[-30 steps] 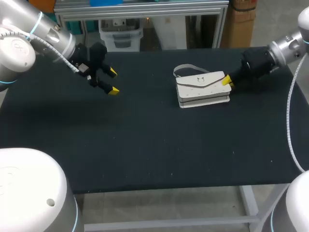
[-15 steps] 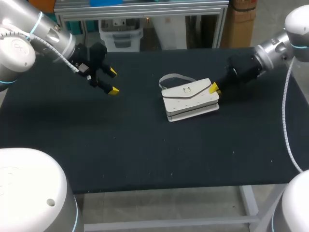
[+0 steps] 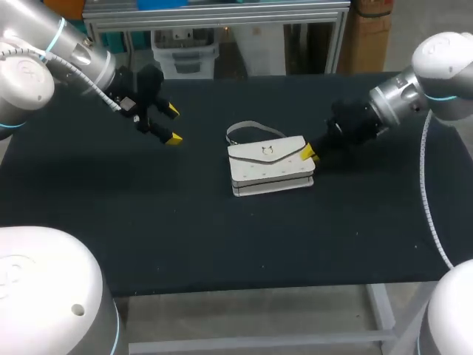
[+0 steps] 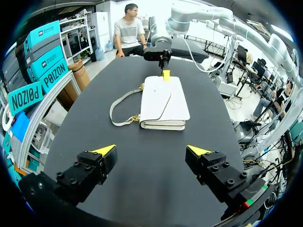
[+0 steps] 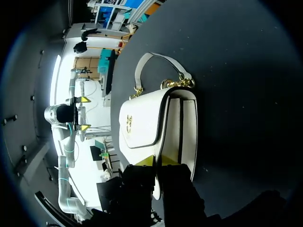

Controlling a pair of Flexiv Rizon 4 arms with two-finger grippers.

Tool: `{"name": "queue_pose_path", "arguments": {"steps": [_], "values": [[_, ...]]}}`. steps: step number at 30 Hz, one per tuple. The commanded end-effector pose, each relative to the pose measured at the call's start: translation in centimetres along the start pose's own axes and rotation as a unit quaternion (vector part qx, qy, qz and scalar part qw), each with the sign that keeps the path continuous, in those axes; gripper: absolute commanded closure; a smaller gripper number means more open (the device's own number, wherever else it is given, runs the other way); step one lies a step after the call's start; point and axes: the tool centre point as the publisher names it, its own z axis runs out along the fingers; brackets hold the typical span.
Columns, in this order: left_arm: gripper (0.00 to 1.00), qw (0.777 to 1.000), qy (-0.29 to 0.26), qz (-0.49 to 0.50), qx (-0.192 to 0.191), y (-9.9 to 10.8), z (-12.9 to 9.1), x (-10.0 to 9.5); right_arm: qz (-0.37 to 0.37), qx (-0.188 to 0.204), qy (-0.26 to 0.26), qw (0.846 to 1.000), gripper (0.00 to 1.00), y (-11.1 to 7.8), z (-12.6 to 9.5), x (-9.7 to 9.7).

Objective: Pick up the bag, open it, inspect its contents, close it, and place it on the opposite side

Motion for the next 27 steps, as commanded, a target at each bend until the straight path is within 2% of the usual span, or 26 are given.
{"name": "queue_pose_path", "arguments": {"steps": [1, 17, 27], "values": [[0.00, 1.000, -0.001, 0.000, 0.001, 0.0, 0.1, 0.0, -0.005, -0.020, -0.007, 1.000, 1.00, -0.3, 1.3, 0.7], [0.00, 1.000, -0.001, 0.000, 0.001, 0.0, 0.1, 0.0, -0.003, -0.019, -0.019, 1.000, 1.00, -0.6, 4.2, 2.0], [0.00, 1.000, -0.001, 0.000, 0.001, 0.0, 0.1, 0.0, 0.001, -0.035, -0.012, 0.999, 1.00, -0.3, 4.5, 2.2]]}}
